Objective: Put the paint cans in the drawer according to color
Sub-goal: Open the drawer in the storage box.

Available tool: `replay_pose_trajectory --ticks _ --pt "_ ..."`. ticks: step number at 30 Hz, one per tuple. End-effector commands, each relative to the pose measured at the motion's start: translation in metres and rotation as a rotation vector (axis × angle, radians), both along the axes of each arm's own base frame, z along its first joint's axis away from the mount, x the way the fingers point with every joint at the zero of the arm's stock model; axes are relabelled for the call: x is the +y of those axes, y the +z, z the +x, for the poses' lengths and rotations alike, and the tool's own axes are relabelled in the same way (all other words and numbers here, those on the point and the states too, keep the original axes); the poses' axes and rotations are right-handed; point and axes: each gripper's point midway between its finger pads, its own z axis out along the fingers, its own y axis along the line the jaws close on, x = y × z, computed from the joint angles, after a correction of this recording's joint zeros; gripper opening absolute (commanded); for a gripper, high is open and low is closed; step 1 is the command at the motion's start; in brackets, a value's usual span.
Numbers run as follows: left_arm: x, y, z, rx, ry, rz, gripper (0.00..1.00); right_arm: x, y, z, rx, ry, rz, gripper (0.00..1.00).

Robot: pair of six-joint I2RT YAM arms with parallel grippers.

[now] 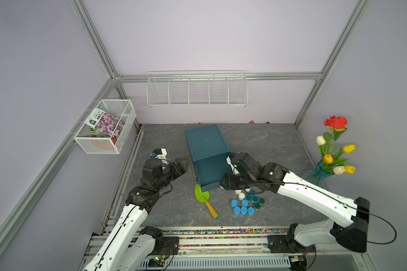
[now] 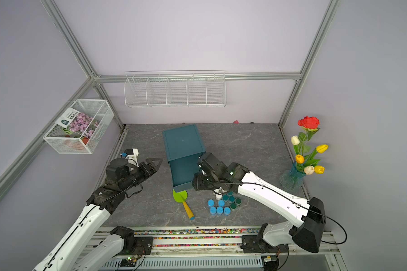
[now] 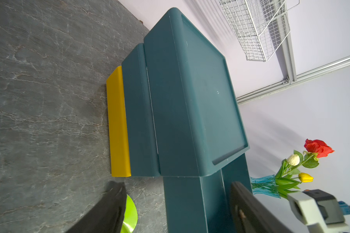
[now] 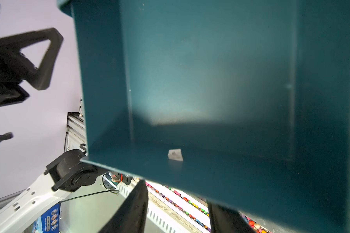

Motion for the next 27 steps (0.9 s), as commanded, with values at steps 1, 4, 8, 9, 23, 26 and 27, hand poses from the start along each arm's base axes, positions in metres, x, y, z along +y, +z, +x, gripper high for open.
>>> replay_pose_trajectory --ticks 1,4,8,9,23,26,27 --pt "0.003 0.005 -0.003 -0.010 0.005 0.020 0.83 -0.027 0.034 0.000 -0.096 -0.042 0.016 0.52" --pt "0.005 0.008 -0.004 -0.017 0.006 0.044 0.83 -0.056 0.055 0.003 -0.151 -0.117 0.039 0.52" --pt "0.011 0.015 -0.007 -0.033 0.013 0.084 0.84 -0.107 0.065 0.014 -0.163 -0.254 0.016 0.52" --pt "0.012 0.016 -0.009 -0.034 0.014 0.095 0.84 -0.121 0.061 0.020 -0.153 -0.292 -0.002 0.52" --pt "0.029 0.014 -0.028 -0.049 0.004 0.245 0.85 -0.138 -0.089 0.099 0.352 -0.576 -0.044 0.59" --pt "0.032 0.018 -0.029 -0.088 -0.003 0.279 0.85 -0.134 -0.118 0.106 0.400 -0.615 -0.042 0.59" --pt "0.033 0.019 -0.030 -0.103 -0.001 0.287 0.85 -0.135 -0.124 0.107 0.404 -0.625 -0.057 0.59"
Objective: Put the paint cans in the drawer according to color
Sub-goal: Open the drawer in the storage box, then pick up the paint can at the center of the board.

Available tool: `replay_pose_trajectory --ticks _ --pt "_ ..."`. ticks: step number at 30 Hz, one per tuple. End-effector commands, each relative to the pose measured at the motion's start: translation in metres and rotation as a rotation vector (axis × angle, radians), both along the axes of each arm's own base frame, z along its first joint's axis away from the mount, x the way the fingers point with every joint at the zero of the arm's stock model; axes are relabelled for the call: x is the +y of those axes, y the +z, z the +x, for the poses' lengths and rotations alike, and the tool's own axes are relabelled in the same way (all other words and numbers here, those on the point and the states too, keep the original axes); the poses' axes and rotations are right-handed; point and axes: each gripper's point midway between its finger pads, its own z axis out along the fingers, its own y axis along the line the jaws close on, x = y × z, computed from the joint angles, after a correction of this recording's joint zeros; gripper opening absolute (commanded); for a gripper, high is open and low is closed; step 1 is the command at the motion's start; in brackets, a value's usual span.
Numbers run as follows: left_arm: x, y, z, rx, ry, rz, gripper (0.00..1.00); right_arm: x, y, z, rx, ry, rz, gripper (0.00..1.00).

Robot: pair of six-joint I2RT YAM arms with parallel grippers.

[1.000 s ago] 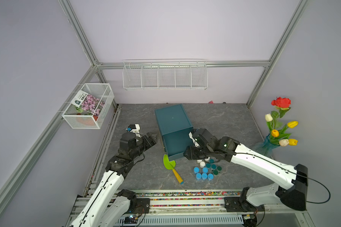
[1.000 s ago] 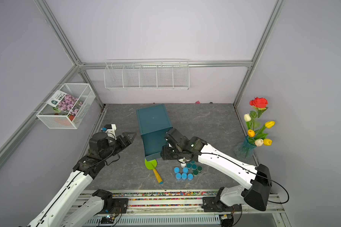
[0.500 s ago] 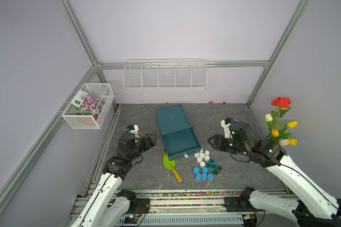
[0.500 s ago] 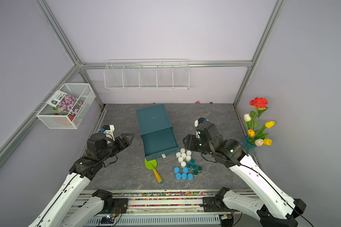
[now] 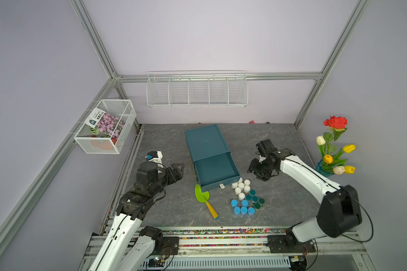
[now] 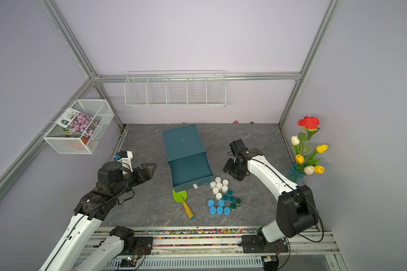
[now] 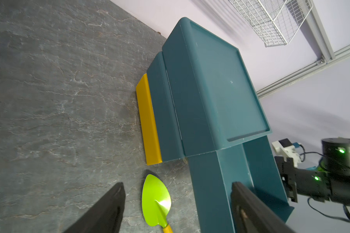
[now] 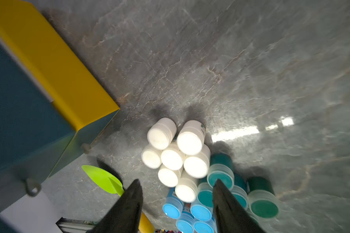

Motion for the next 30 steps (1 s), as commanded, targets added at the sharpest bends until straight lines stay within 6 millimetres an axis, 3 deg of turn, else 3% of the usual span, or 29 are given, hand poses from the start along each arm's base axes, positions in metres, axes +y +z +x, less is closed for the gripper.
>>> replay_pose_trajectory --ticks 1,14,30 --pt "0.006 0.011 -0.003 -0.069 -0.009 0.065 0.85 0.007 -0.012 0.010 0.003 -0.053 0.039 0.59" --pt "0.006 0.017 -0.001 -0.095 0.008 0.034 0.85 -0.008 -0.054 0.003 0.114 -0.083 -0.069 0.59" --pt "0.005 0.014 0.001 -0.088 0.009 0.033 0.84 0.007 -0.074 -0.012 0.178 -0.033 -0.061 0.52"
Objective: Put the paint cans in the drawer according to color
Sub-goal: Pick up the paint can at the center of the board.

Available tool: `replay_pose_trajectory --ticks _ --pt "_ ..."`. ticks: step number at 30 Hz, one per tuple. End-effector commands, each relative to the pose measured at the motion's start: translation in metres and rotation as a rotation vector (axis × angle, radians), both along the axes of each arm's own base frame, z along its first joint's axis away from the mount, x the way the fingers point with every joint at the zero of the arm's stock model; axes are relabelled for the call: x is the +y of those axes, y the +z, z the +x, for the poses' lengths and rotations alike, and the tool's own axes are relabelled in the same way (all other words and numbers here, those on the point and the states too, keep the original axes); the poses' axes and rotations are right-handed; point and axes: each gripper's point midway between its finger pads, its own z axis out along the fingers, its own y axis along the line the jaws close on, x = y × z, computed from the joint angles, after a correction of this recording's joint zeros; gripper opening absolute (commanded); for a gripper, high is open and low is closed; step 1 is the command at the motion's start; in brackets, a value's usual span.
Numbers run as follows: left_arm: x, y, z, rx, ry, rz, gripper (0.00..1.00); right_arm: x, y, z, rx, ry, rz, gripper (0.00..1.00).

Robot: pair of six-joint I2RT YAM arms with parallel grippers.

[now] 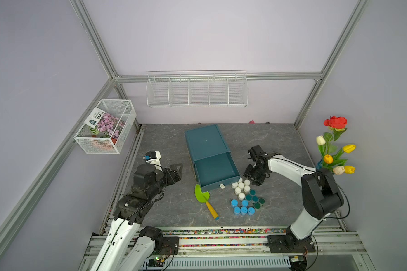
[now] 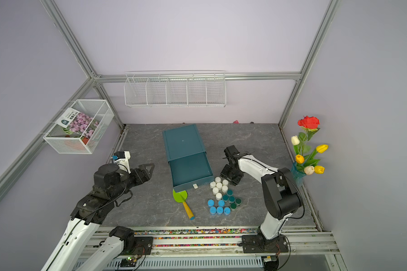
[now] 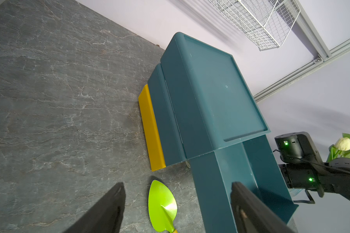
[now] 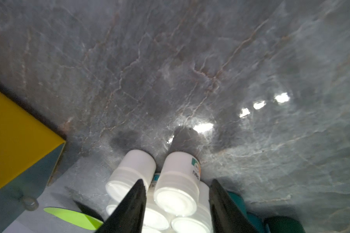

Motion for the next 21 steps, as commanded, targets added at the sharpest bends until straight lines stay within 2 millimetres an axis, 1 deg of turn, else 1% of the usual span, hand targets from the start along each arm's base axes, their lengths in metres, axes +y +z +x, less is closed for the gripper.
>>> replay_pose_trajectory --ticks 1,5,7,10,12,13,15,17,21 --pt "0.000 0.005 0.003 -0.030 0.003 0.003 0.84 -0.001 -0.011 -0.011 0.042 0.004 -0.016 0.51" --pt "-0.001 0.005 0.003 -0.031 -0.003 0.000 0.84 -0.005 -0.010 -0.012 0.042 0.008 -0.041 0.42" --pt "-0.003 0.004 0.002 -0.033 -0.017 0.001 0.84 -0.008 -0.010 -0.014 0.043 0.009 -0.056 0.34" --pt "-0.007 0.006 -0.002 -0.055 -0.060 0.012 0.84 -0.013 -0.007 -0.016 0.036 0.018 -0.083 0.20" --pt "-0.013 0.012 -0.006 -0.091 -0.111 0.025 0.84 -0.017 -0.001 -0.016 0.022 0.030 -0.106 0.11" --pt "-0.014 0.014 -0.008 -0.107 -0.132 0.035 0.84 -0.020 0.003 -0.016 0.012 0.041 -0.120 0.09" --pt "-0.019 0.020 -0.015 -0.145 -0.185 0.050 0.83 -0.025 0.017 -0.015 -0.015 0.063 -0.150 0.06" --pt "-0.022 0.022 -0.021 -0.168 -0.228 0.066 0.81 -0.032 0.038 -0.015 -0.051 0.087 -0.183 0.04" --pt "-0.026 0.024 -0.037 -0.206 -0.308 0.115 0.76 -0.043 0.094 -0.015 -0.172 0.147 -0.232 0.02"
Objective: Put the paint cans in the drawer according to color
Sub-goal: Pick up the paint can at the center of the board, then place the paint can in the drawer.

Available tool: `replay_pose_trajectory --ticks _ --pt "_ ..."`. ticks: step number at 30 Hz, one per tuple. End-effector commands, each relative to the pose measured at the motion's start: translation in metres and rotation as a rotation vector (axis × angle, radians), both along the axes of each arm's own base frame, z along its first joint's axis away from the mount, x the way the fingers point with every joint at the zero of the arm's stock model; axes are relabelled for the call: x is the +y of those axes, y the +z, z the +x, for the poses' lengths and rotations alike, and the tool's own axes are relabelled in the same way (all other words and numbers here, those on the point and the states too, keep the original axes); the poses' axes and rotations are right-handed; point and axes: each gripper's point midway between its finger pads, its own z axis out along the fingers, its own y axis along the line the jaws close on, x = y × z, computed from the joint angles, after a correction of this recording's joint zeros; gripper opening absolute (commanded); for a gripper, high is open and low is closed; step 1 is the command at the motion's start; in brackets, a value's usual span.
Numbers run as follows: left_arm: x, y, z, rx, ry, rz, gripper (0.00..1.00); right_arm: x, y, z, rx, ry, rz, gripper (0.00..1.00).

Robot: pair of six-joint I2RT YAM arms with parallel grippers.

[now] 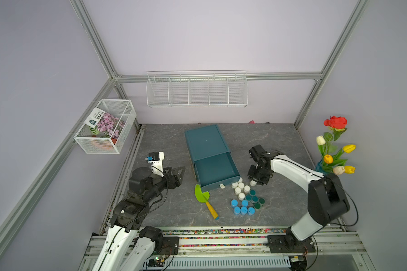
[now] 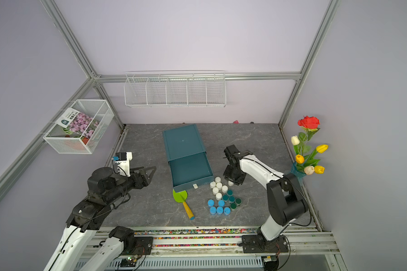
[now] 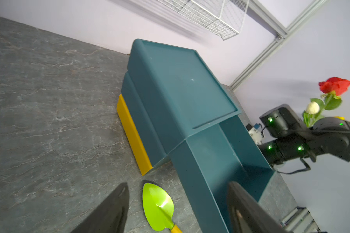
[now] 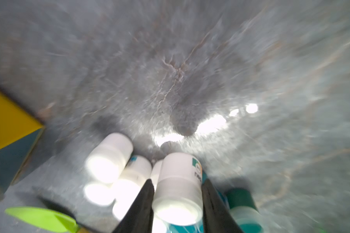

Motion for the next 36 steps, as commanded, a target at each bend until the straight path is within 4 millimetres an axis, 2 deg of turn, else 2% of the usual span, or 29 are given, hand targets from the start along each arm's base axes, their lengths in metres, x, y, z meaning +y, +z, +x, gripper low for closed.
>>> replay_pose_trajectory --ticks 1,4,7,10,13,17,22,26,32,36 --pt "-0.007 0.001 -0.018 -0.063 -0.111 0.068 0.76 -0.016 0.060 -0.004 -0.121 0.098 -0.085 0.02" --pt "-0.007 0.001 -0.030 -0.102 -0.154 0.109 0.74 -0.007 0.107 -0.006 -0.224 0.212 -0.109 0.02" --pt "-0.004 0.008 -0.039 -0.163 -0.163 0.129 0.73 0.017 0.146 -0.011 -0.291 0.353 -0.131 0.01" --pt "-0.005 0.013 -0.045 -0.200 -0.183 0.132 0.72 0.054 0.172 -0.021 -0.330 0.493 -0.127 0.01" --pt "-0.008 0.015 -0.052 -0.226 -0.219 0.131 0.70 0.093 0.183 -0.032 -0.342 0.608 -0.090 0.01" --pt "-0.008 0.015 -0.059 -0.267 -0.244 0.149 0.69 0.138 0.188 -0.042 -0.348 0.740 -0.084 0.01" --pt "-0.005 0.017 -0.060 -0.280 -0.228 0.151 0.69 0.184 0.175 -0.039 -0.303 0.835 -0.062 0.01" --pt "-0.004 0.017 -0.060 -0.282 -0.221 0.151 0.69 0.205 0.161 -0.037 -0.237 0.870 -0.061 0.00" --pt "-0.003 0.018 -0.060 -0.282 -0.208 0.148 0.69 0.230 0.145 -0.056 -0.174 0.963 -0.044 0.02" --pt "-0.003 0.016 -0.058 -0.272 -0.204 0.142 0.69 0.238 0.135 -0.061 -0.143 0.986 -0.036 0.05"
